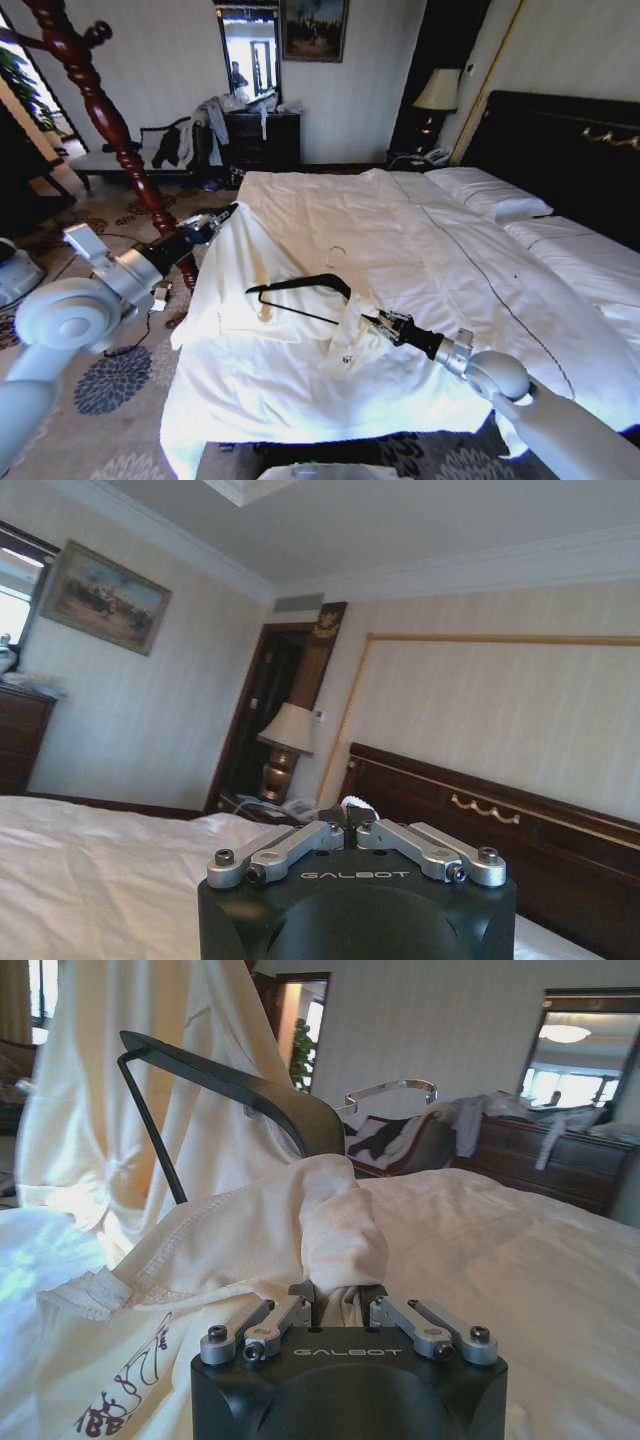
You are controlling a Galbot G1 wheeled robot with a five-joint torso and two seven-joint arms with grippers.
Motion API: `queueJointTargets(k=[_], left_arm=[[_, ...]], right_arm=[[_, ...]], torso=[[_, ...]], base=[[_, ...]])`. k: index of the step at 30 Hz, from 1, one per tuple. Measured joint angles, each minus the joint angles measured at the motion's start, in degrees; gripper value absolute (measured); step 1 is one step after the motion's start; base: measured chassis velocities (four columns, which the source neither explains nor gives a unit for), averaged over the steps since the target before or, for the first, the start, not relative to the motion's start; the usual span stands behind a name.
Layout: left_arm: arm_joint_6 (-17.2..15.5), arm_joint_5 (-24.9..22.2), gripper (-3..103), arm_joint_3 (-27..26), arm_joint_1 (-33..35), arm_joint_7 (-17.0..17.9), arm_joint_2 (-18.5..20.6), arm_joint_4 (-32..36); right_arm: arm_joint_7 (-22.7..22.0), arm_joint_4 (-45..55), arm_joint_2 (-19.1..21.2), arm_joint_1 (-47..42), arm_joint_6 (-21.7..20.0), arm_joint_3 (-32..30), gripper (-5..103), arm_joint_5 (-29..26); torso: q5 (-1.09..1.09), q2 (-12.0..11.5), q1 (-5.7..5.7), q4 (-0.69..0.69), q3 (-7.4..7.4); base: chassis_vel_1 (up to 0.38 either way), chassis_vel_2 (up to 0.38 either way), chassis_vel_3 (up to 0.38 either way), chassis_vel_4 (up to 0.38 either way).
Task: Pick up the clothes from the bed and hang them on the clothes hanger.
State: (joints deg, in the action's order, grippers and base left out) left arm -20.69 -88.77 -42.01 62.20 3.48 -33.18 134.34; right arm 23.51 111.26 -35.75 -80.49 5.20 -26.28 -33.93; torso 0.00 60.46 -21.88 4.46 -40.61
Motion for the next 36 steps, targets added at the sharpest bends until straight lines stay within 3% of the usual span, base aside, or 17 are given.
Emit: queueJointTargets(k=[11,23,29,36], left_arm=[[-0.4,0.91,0,-1.69,4.1,-0.1,-1.17,4.18],[-0.44,3.85,0,2.62,6.23,-0.97,-1.53,7.24],[-0.83,7.36,0,9.63,5.69,-1.47,0.03,6.72],[-0.99,10.52,0,19.55,0.1,-2.06,1.07,4.11]], right_arm=[[-8.69,-0.43,0.44,-0.29,-1.06,0.02,19,0.83],[-12.04,1.34,1.29,1.15,-0.03,4.03,19,1.15],[-14.85,0.08,0.8,6.39,0.37,10.72,19,4.08],[-19.73,-6.41,-3.42,16.5,0.36,19.51,19,11.35]], torso=[[0.0,0.0,0.0,0.0,0.0],[-0.01,0.0,0.0,0.0,0.0],[-0.01,0.0,0.0,0.0,0.0],[-0.02,0.0,0.0,-0.01,0.0]], base=[[0.0,0.0,0.0,0.0],[0.0,0.0,0.0,0.0],[0.0,0.0,0.0,0.0],[0.0,0.0,0.0,0.0]])
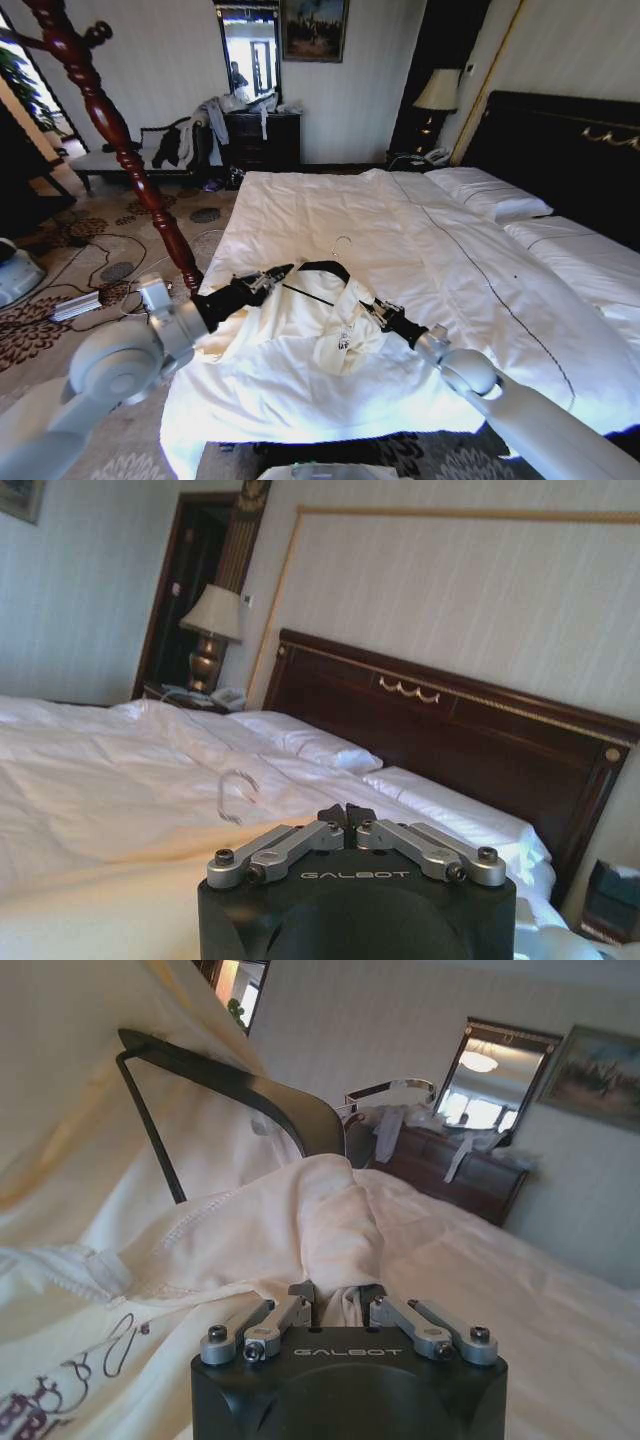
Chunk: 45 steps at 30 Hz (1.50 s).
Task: Pick up the clothes from the bed and hang them on the clothes hanger.
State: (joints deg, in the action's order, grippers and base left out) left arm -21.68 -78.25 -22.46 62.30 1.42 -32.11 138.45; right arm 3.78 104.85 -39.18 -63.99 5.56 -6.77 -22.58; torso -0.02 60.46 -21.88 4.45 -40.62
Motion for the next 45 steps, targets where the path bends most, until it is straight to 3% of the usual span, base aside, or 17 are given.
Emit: queueJointTargets(k=[2,6,11,14,17,18,22,28,35,45], left_arm=[[-0.09,0.24,0,1.09,-0.77,-0.01,-0.05,-0.31],[-0.29,2.34,0,8.95,-5.03,-0.13,-1.41,-2.76],[-0.39,4.79,0,15.13,-8.28,-0.54,-3.73,-5.13],[-0.39,5.85,0,16.68,-9.29,-0.88,-4.37,-6.02],[-0.31,7.29,0,18.76,-11.33,-1.45,-5.14,-7.71],[-0.31,7.29,0,18.76,-11.33,-1.45,-5.14,-7.71],[-0.19,7.01,0,19.19,-13.19,-1.51,-5.44,-7.93],[-0.11,6.25,0,17.55,-12.51,-1.51,-4.71,-6.35],[-0.11,5.63,0,15.22,-10.81,-1.7,-3.59,-4.4],[-0.15,5.59,0,10.96,-8.07,-2.71,-1.55,-2.61]], right_arm=[[-0.43,-0.64,-0.46,0.77,0.02,0.76,19,0.93],[-4.26,-4.06,-3.97,4.84,-0.11,5.35,19,4.23],[-5.84,-5.19,-5.63,6.16,-0.5,7.2,19,6.61],[-5.83,-5.21,-5.85,6.35,-0.42,7.37,19,6.84],[-1.1,-5.17,-5.79,6.33,2.75,7.34,19,7.01],[-1.1,-5.17,-5.79,6.33,2.75,7.34,19,7.01],[6.59,-6.73,-6.04,6.07,8.18,6.44,19,12.21],[8.53,-10.15,-7.56,6.14,12.71,4.62,19,19.65],[9.14,-10.22,-8.17,5.7,13.77,4.7,19,20.39],[13.53,-10.65,-8.14,4.89,17.01,2.93,19,21.15]], torso=[[0.01,0.0,0.0,0.0,0.0],[0.03,0.0,0.0,0.01,0.0],[0.02,0.0,0.0,0.02,0.0],[0.01,0.0,0.0,0.02,0.0],[0.01,0.0,0.0,0.02,0.0],[0.01,0.0,0.0,0.02,0.0],[0.01,0.0,0.0,0.02,0.0],[0.01,0.0,0.0,0.02,0.0],[0.01,0.0,0.0,0.02,0.0],[0.01,0.0,0.01,0.01,0.0]], base=[[0.0,0.0,0.0,0.0],[0.0,0.0,0.0,0.0],[0.0,0.0,0.0,0.0],[0.0,0.0,0.0,0.0],[0.0,0.0,0.0,0.0],[0.0,0.0,0.0,0.0],[0.0,0.0,0.0,0.0],[0.0,0.0,0.0,0.0],[0.0,0.0,0.0,0.0],[0.0,0.0,0.0,0.0]])
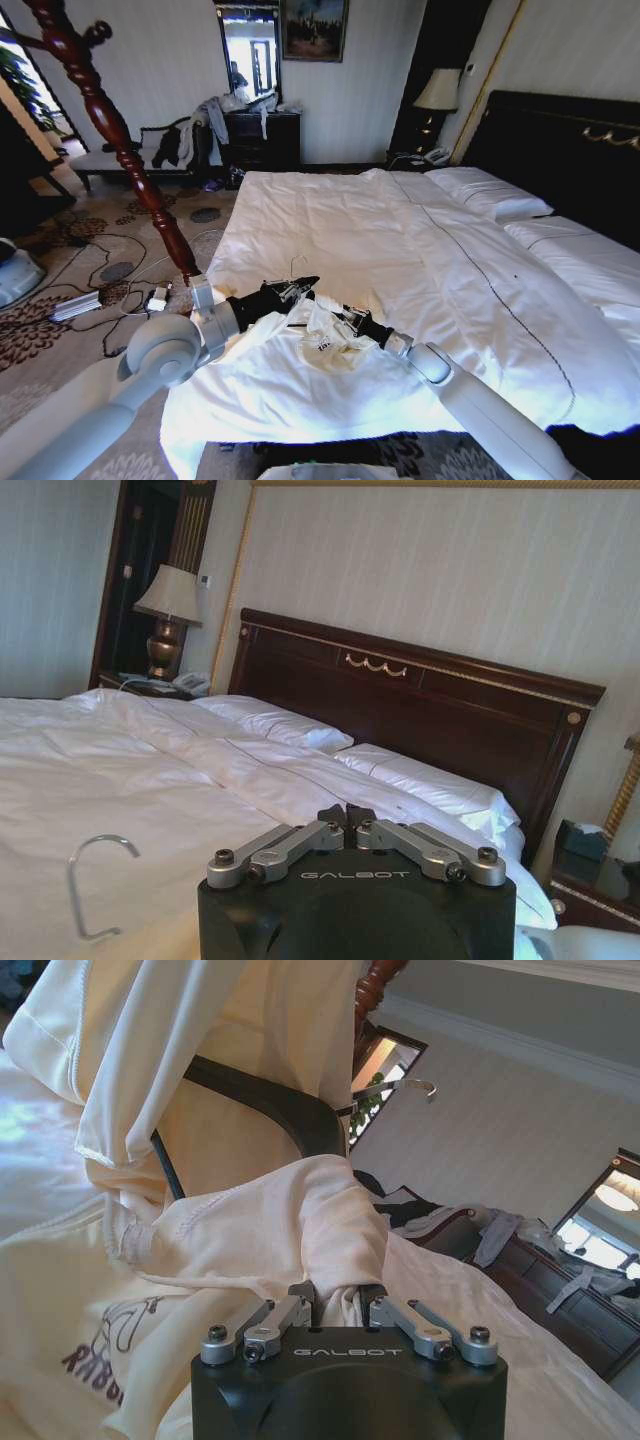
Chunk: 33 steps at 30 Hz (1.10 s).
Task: Pick up the clothes from the bed and hang them on the clothes hanger.
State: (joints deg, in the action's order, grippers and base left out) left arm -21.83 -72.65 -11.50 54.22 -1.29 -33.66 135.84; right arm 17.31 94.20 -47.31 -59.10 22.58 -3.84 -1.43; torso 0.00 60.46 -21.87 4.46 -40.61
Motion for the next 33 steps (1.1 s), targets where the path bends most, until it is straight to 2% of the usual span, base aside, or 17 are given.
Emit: queueJointTargets(k=[6,12,17,20,25,33], left_arm=[[-0.08,1.0,0,-3.18,2.22,-0.75,1.12,0.37],[-0.18,-0.88,0,-8.4,2.92,-1.36,2.92,1.66],[-0.24,-1.16,0,-9.84,3.28,-1.91,3.78,1.75],[-0.24,-0.65,0,-9.55,3.29,-2.07,3.81,1.58],[0.09,4.5,0,-3.25,2.33,-3.46,2.24,-0.29],[0.63,8.04,0,2.97,-0.62,-4.36,0.69,-2.49]], right_arm=[[1.37,0.5,0.95,-0.86,0.41,-2.63,19,-0.52],[0.15,0.92,2.22,-3.44,-1.27,-5.42,19,-1.08],[0.54,1.1,2.34,-4.64,-1.16,-5.97,19,-0.88],[0.7,1.23,2.28,-4.74,-1.06,-5.97,19,-0.83],[2.46,4.04,1.9,-4.69,0.27,-3.99,19,-3.5],[5.29,5.8,1.42,-3.62,3.02,-1.31,19,-8.77]], torso=[[0.0,0.0,0.0,0.0,0.0],[0.0,0.0,0.0,0.01,0.0],[0.0,0.0,0.0,0.01,0.0],[0.01,0.0,0.0,0.0,0.0],[0.0,0.0,0.0,0.0,0.0],[0.0,0.0,0.0,0.0,0.0]], base=[[0.0,0.0,0.0,0.0],[0.0,0.0,0.0,0.0],[0.0,0.0,0.0,0.0],[0.0,0.0,0.0,0.0],[0.0,0.0,0.0,0.0],[0.0,0.0,0.0,0.0]])
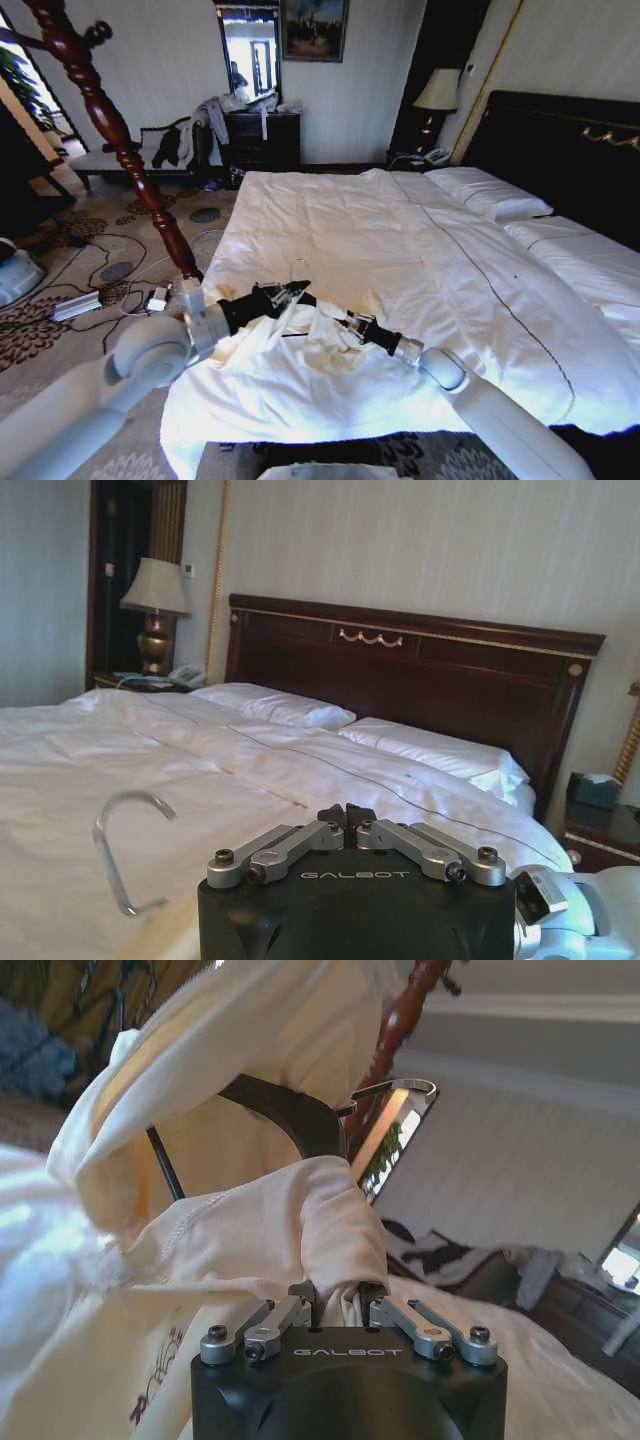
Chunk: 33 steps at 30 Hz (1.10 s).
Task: Pick up the clothes from the bed and hang them on the clothes hanger.
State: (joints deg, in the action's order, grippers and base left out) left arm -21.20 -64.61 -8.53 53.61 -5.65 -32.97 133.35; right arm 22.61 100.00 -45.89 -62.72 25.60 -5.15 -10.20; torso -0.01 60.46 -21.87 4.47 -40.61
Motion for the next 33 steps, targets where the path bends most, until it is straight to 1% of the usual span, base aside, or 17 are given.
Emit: queueJointTargets(k=[2,3,5,7,8,9,13,19,22,23,25,27,28,29,30,31,33], left_arm=[[0.07,0.14,0,1.03,-0.42,-0.01,-0.27,0.04],[0.08,0.19,0,1.49,-0.47,-0.01,-0.31,0.65],[0.09,0.17,0,1.54,-0.49,-0.01,-0.3,1.06],[0.12,0.02,0,1.52,-0.61,-0.01,-0.13,1.89],[0.16,-0.34,0,1.31,-0.74,-0.01,0.18,2.67],[0.16,-0.34,0,1.31,-0.74,-0.01,0.18,2.67],[0.18,-0.42,0,1.01,-0.05,-0.3,1.05,4.35],[0.18,1.86,0,0.6,3.6,-0.5,1.55,4.65],[0.21,3.27,0,-0.46,5.99,-0.14,1.86,4.99],[0.22,3.92,0,-1.51,7.06,0.78,2.07,5.34],[0.3,4.28,0,-2.36,7.69,1.0,2.21,5.62],[0.41,4.91,0,-4.92,9.45,1.18,2.55,6.61],[0.78,5.69,11,-6.97,11.04,1.1,2.87,7.83],[0.78,5.69,11,-6.97,11.04,1.1,2.87,7.83],[1.57,6.82,11,-8.29,12.27,0.67,3.15,8.75],[2.59,8.18,16,-9.14,13.28,0.12,3.42,9.32],[6.73,13.88,26,-11.01,16.88,-1.99,4.01,9.93]], right_arm=[[-0.24,0.05,-0.23,0.39,0.21,0.45,19,-1.49],[-1.26,-0.04,-0.38,0.68,0.11,0.52,19,-2.08],[-1.91,-0.24,-0.47,0.82,-0.02,0.52,19,-2.1],[-3.48,-0.72,-0.69,1.11,-0.53,0.39,19,-1.63],[-5.16,-1.24,-0.92,1.45,-1.22,0.09,19,-0.86],[-5.16,-1.24,-0.92,1.45,-1.22,0.09,19,-0.86],[-8.87,-1.69,-1.67,2.6,-3.01,-0.27,19,-0.11],[-9.68,-0.78,-1.82,3.18,-3.31,-0.67,19,-2.36],[-9.64,0.11,-1.94,3.23,-2.66,-1.63,19,-4.71],[-9.55,0.48,-2.17,3.27,-1.94,-2.32,19,-5.83],[-9.45,0.71,-2.31,3.27,-1.49,-2.79,19,-6.36],[-9.04,1.25,-2.54,3.09,-0.36,-4.17,19,-7.18],[-8.79,1.65,-2.72,2.79,0.63,-5.55,19,-7.19],[-8.79,1.65,-2.72,2.79,0.63,-5.55,19,-7.19],[-8.75,1.78,-2.79,2.58,1.3,-6.48,19,-6.93],[-8.78,1.82,-2.84,2.39,1.86,-7.34,19,-6.58],[-9.39,1.84,-2.86,2.05,2.5,-9.54,19,-5.48]], torso=[[0.0,0.0,0.0,0.0,0.0],[0.0,0.0,0.0,0.0,0.0],[0.0,0.0,0.0,0.0,0.0],[0.01,0.0,0.0,0.0,0.0],[0.01,0.0,0.0,0.0,0.0],[0.01,0.0,0.0,0.0,0.0],[0.01,0.0,0.0,0.0,0.0],[0.0,0.0,0.0,0.0,0.0],[0.0,0.0,0.0,0.0,0.0],[0.0,0.0,0.0,0.0,0.0],[0.0,0.0,0.0,0.0,0.0],[0.0,0.0,0.0,0.0,0.0],[0.0,0.0,0.0,0.0,0.0],[0.0,0.0,0.0,0.0,0.0],[0.0,0.0,0.0,0.0,0.0],[0.01,0.0,0.0,0.0,0.0],[0.02,0.0,0.0,0.01,0.0]], base=[[0.0,0.0,0.0,0.0],[0.0,0.0,0.0,0.0],[0.0,0.0,0.0,0.0],[0.0,0.0,0.0,0.0],[0.0,0.0,0.0,0.0],[0.0,0.0,0.0,0.0],[0.0,0.0,0.0,0.0],[0.0,0.0,0.0,0.0],[0.0,0.0,0.0,0.0],[0.0,0.0,0.0,0.0],[0.0,0.0,0.0,0.0],[0.0,0.0,0.0,0.0],[0.0,0.0,0.0,0.0],[0.0,0.0,0.0,0.0],[0.0,0.0,0.0,0.0],[0.0,0.0,0.0,0.0],[0.0,0.0,0.0,0.0]])
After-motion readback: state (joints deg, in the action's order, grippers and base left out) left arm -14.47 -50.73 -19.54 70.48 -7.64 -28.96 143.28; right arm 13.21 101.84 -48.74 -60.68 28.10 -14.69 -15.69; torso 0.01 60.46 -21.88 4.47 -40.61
